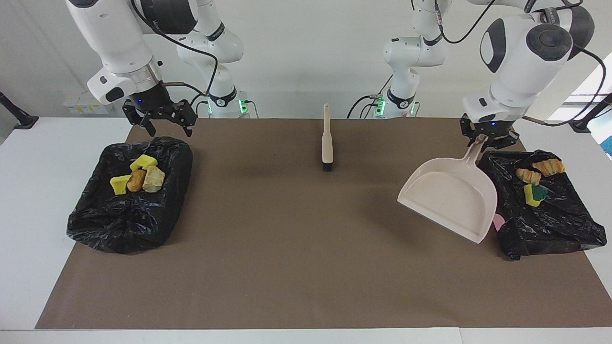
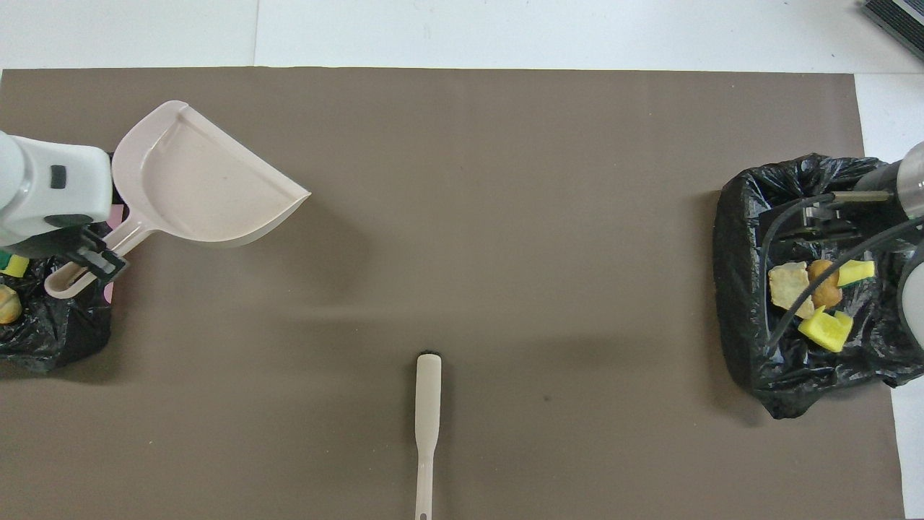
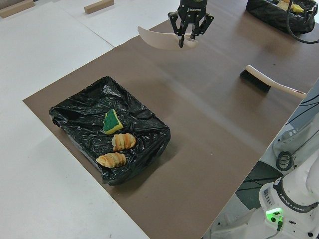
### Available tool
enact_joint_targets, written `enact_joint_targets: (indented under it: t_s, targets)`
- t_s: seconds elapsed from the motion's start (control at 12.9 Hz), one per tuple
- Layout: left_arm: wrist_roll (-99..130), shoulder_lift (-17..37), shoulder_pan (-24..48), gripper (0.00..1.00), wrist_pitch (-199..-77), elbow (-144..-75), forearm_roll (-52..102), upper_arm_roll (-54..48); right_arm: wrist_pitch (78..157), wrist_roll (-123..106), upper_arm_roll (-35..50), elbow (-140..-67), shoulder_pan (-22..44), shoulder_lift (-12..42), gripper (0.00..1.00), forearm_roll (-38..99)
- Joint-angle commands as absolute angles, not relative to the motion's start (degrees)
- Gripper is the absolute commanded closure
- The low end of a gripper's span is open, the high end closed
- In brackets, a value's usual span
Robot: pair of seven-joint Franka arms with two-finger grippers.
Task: Sweep and dump trash in bin
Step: 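Bring the empty dustpan back to the table center with the left gripper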
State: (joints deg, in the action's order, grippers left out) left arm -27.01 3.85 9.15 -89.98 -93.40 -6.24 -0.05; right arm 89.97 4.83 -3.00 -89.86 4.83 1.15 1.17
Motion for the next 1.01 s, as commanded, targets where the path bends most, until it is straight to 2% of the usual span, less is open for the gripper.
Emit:
enact_joint_targets:
  t_s: [0.0,0.23,0.47,0.93]
  targets:
    - [-14.02,6.32,15.71,1.00,-96.04,-94.04,-2.91,1.05,89.03,4.31,-2.81,-89.47,4.04,0.88,0.00,2.46]
    - [-4.25,8.51,20.02,1.00,-102.81,-93.96,2.36,1.05,89.03,4.31,-2.81,-89.47,4.04,0.88,0.00,2.46]
    - [8.76,15.28,26.79,1.00,-111.68,-93.34,2.37,1.06,89.03,4.31,-2.81,-89.47,4.13,0.88,0.00,2.46]
    - [19.59,21.96,32.86,1.00,-119.00,-93.34,2.55,1.05,89.03,4.31,-2.81,-89.47,4.04,0.88,0.00,2.46]
